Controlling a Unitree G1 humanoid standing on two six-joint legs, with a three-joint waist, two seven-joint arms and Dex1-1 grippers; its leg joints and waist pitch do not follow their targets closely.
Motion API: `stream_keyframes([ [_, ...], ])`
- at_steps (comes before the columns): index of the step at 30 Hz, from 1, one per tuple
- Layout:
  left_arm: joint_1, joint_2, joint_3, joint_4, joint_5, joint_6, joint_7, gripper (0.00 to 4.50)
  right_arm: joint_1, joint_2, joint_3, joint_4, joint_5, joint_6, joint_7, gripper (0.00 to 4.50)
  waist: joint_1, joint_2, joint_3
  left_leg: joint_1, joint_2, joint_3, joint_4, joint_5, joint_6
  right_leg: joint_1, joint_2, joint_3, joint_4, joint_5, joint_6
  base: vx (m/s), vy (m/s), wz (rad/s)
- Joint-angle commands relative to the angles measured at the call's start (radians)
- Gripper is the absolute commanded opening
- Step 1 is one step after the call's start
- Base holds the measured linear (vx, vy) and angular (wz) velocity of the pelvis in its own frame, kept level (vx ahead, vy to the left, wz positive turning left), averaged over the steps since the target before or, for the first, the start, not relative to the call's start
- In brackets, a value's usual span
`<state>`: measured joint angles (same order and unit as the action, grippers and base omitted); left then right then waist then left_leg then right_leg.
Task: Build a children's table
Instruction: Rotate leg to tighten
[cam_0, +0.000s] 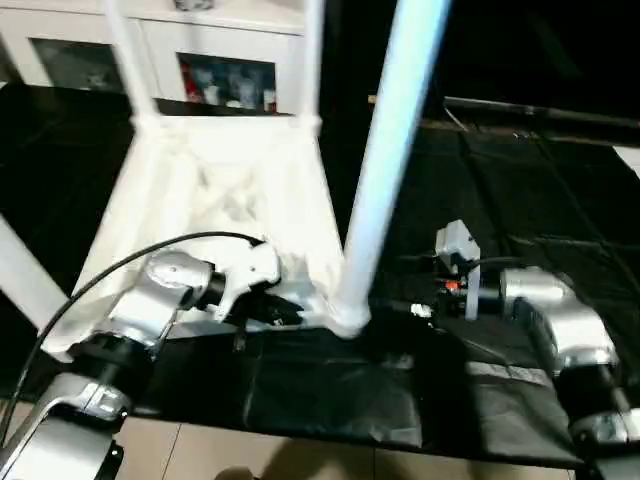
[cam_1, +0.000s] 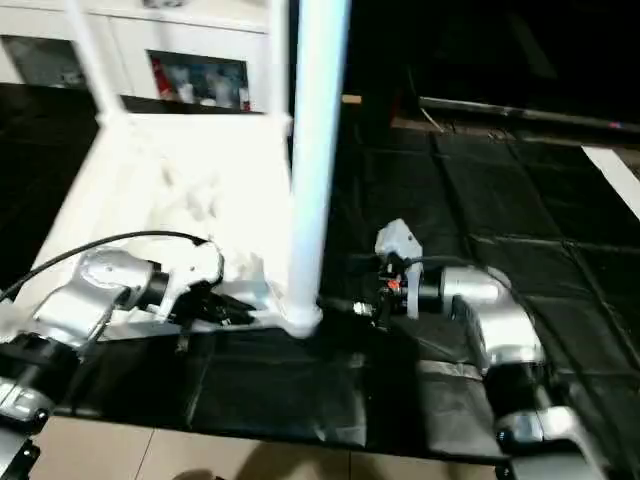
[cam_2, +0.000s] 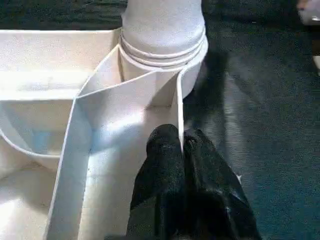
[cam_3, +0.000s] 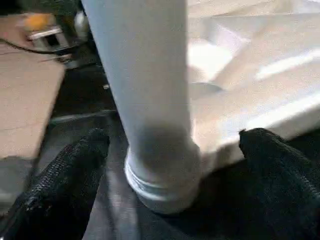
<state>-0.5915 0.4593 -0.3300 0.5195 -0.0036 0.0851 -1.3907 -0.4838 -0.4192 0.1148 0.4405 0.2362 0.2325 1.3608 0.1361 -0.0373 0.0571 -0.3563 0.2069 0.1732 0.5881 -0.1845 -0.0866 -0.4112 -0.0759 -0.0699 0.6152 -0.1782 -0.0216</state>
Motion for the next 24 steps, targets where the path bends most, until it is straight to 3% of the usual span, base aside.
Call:
stream_keyframes([
  [1, -0.036, -0.015, -0.049, -0.006, 0.002, -0.063, -0.081, 0.00, -0.021, -0.017, 0.038, 0.014, 0.008, -0.027, 0.086, 4.45, -0.005, 0.002, -0.068, 0.010, 0.029, 0.004, -0.065, -0.182, 0.045, 0.056, -0.066, 0.046, -0.066, -0.178, -0.230, 0.000, 0.000, 0.00],
  [8, -0.045, -0.022, -0.068, 0.028, 0.018, -0.107, -0.100, 0.00, -0.056, 0.014, 0.078, 0.084, -0.030, -0.065, 0.099, 4.07, 0.000, -0.001, -0.069, 0.009, 0.030, 0.002, -0.067, -0.180, 0.027, 0.055, -0.068, 0.046, -0.063, -0.195, -0.219, 0.000, 0.000, 0.00],
  [10, -0.049, -0.024, -0.069, 0.035, 0.017, -0.113, -0.099, 0.00, -0.072, 0.026, 0.078, 0.109, -0.028, -0.056, 0.100, 3.72, -0.001, -0.002, -0.069, 0.008, 0.029, 0.002, -0.067, -0.178, 0.026, 0.056, -0.066, 0.045, -0.063, -0.189, -0.220, 0.000, 0.000, 0.00],
  [17, -0.059, -0.020, -0.069, 0.063, 0.021, -0.137, -0.105, 0.00, -0.097, 0.030, 0.086, 0.140, 0.005, -0.032, 0.161, 3.29, 0.002, -0.005, -0.071, 0.007, 0.029, 0.003, -0.064, -0.163, 0.036, 0.058, -0.067, 0.045, -0.060, -0.178, -0.219, 0.000, 0.000, 0.00],
  [21, -0.065, -0.021, -0.064, 0.077, 0.023, -0.140, -0.093, 0.00, -0.101, 0.034, 0.088, 0.147, 0.009, -0.027, 0.177, 2.92, 0.001, -0.009, -0.069, 0.007, 0.029, 0.003, -0.065, -0.170, 0.034, 0.057, -0.068, 0.045, -0.064, -0.212, -0.211, 0.000, 0.000, 0.00],
  [24, -0.067, -0.023, -0.057, 0.087, 0.025, -0.139, -0.075, 0.00, -0.089, 0.040, 0.091, 0.133, 0.017, -0.015, 0.181, 2.54, 0.001, -0.006, -0.069, 0.007, 0.030, 0.002, -0.066, -0.176, 0.030, 0.055, -0.069, 0.045, -0.065, -0.225, -0.206, 0.000, 0.000, 0.00],
])
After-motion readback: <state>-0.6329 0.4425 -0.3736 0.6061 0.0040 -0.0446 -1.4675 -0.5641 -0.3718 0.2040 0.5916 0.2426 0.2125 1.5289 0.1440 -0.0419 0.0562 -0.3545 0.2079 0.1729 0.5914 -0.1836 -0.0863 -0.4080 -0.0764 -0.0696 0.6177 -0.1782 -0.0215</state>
